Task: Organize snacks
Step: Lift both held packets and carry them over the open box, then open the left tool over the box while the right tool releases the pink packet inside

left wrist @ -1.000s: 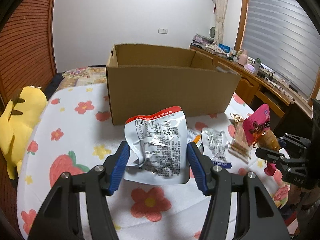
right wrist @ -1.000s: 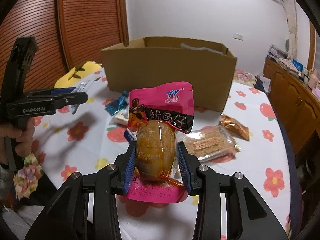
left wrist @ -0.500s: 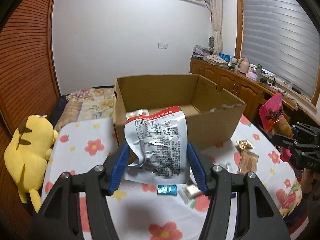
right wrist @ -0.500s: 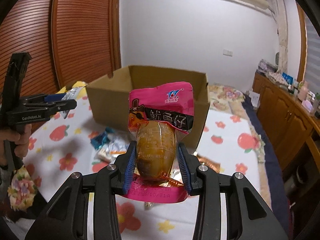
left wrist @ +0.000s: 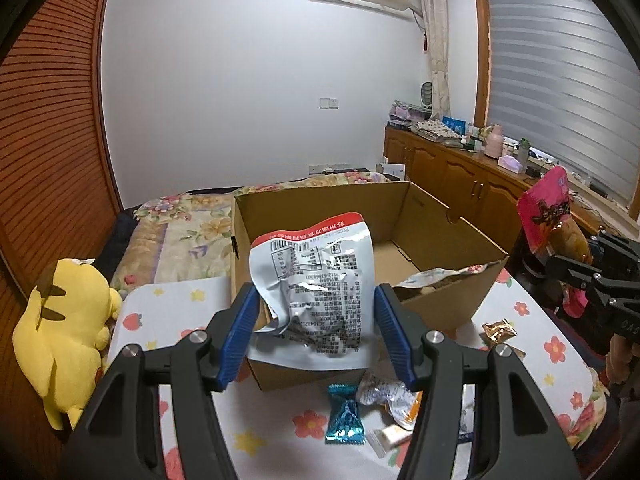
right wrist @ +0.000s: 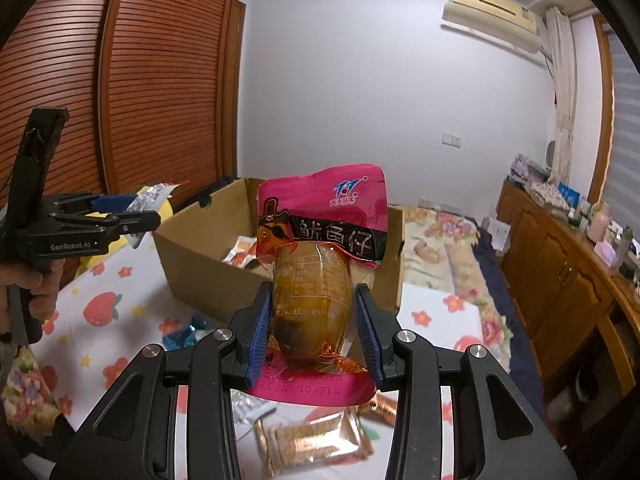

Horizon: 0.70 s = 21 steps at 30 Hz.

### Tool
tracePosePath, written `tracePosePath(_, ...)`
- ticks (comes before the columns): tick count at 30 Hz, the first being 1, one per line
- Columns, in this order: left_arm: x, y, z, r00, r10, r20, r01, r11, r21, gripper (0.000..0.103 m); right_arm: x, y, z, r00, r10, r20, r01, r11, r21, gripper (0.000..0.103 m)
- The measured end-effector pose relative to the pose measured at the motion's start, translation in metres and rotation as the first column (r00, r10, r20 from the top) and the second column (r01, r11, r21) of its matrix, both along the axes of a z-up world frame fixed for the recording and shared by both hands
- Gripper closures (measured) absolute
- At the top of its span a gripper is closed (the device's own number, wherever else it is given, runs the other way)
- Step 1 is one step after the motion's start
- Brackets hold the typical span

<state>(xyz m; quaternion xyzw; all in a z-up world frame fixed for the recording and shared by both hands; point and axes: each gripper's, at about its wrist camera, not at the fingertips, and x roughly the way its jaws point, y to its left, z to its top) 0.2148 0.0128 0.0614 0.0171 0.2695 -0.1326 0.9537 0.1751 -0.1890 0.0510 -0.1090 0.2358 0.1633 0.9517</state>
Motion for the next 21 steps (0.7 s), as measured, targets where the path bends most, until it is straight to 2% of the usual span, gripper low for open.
tracePosePath(5, 0.014, -0.004, 0.001, 1.0, 0.006, -0.003, -0.006, 1.0, 0.029, 0.044, 0.02, 0.004, -0.002, 1.0, -0.01, -0.013, 0.009, 1.0, -0.022, 0.064)
tracePosePath(17, 0.051, -0.003, -0.001, 0.998, 0.037, -0.046, -0.035, 0.998, 0.045, 0.044, 0.066, 0.009, -0.011, 0.997, -0.054, -0.062, 0.052, 0.998, -0.038, 0.064)
tracePosePath(21, 0.061, -0.005, -0.005, 0.997, 0.042, -0.065, -0.039, 0.998, 0.044, 0.044, 0.081, 0.016, -0.018, 0.995, -0.061, -0.078, 0.055, 0.995, -0.081, 0.064)
